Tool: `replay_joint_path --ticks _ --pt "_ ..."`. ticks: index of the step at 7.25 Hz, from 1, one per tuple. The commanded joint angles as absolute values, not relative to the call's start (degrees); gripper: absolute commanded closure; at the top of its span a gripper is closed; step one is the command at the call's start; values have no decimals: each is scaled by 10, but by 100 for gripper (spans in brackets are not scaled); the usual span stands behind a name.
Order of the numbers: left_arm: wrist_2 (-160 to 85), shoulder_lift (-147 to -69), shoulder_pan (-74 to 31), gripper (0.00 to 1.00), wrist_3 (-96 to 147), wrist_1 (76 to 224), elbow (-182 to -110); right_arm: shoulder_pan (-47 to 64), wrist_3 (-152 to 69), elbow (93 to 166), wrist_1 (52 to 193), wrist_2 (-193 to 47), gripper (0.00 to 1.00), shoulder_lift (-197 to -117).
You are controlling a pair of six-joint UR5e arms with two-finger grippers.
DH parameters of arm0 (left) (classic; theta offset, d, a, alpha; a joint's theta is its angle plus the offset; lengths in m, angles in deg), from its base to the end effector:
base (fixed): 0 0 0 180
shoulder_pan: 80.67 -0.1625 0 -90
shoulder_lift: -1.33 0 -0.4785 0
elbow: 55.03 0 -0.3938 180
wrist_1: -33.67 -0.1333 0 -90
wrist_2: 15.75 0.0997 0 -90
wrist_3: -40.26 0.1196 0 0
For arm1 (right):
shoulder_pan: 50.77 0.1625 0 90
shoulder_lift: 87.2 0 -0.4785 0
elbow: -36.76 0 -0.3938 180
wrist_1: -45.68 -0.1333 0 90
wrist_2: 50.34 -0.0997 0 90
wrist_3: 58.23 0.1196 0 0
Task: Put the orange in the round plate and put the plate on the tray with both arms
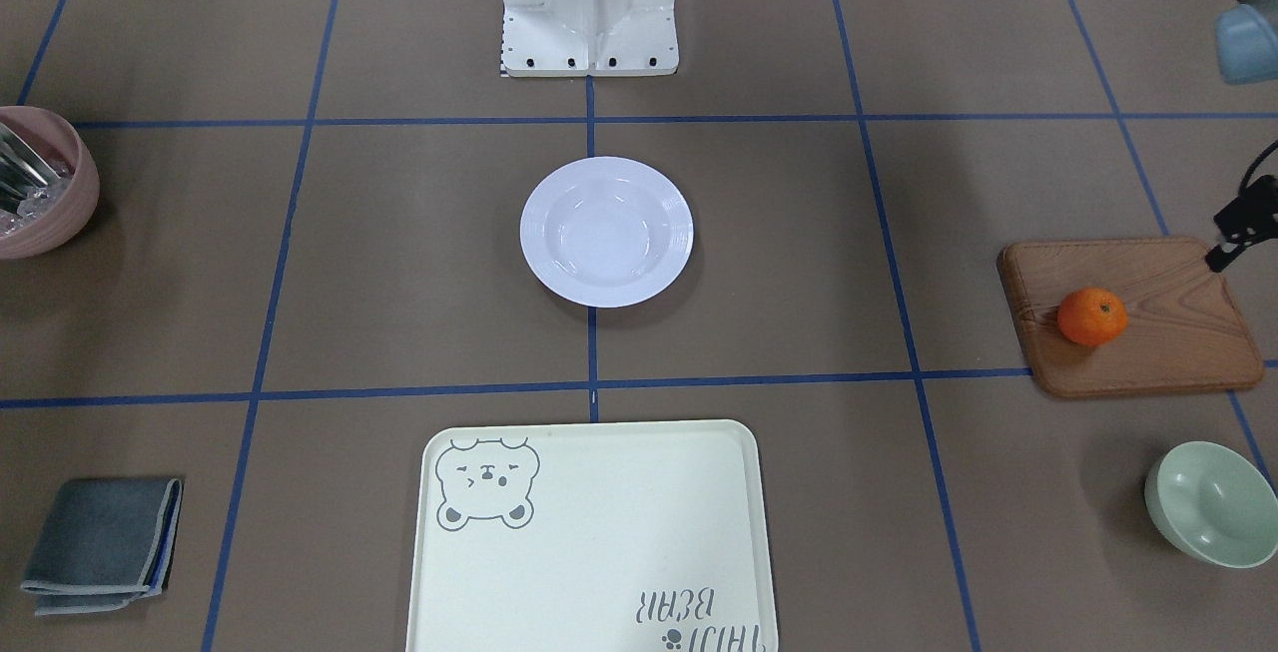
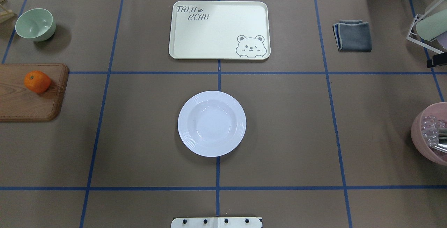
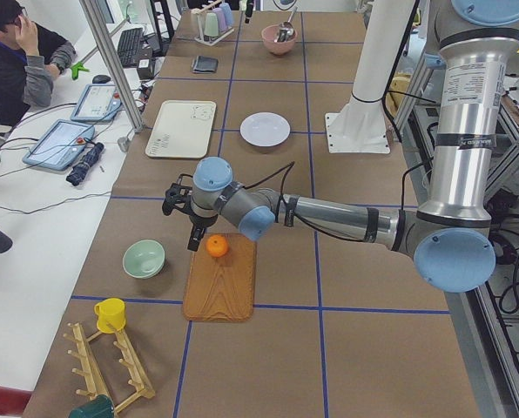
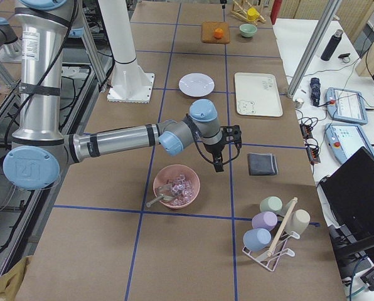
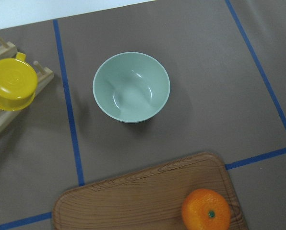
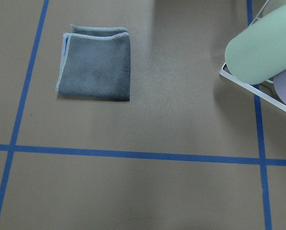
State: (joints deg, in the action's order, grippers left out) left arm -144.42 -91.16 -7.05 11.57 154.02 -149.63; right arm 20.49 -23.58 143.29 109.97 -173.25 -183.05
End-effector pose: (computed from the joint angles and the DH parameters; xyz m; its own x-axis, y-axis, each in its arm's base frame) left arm 0.0982 -0.5418 0.6055 0.6706 0.1471 -0.7271 0.1118 0.9489 0.2951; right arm -0.0889 -0.4746 0.5872 0.7159 -0.0396 0.6971 -0.1804 0.9540 0.2394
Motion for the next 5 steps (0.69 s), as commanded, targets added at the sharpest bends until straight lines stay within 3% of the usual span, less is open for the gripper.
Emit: replay_joint_path --ticks 1,5 --pt "-1398 -920 -153 1 69 1551 -1479 187 -221 1435 1098 -1718 0 -1830" --pt "-1357 -959 -202 1 74 1578 -1395 184 -220 1432 1097 -1718 0 -1831"
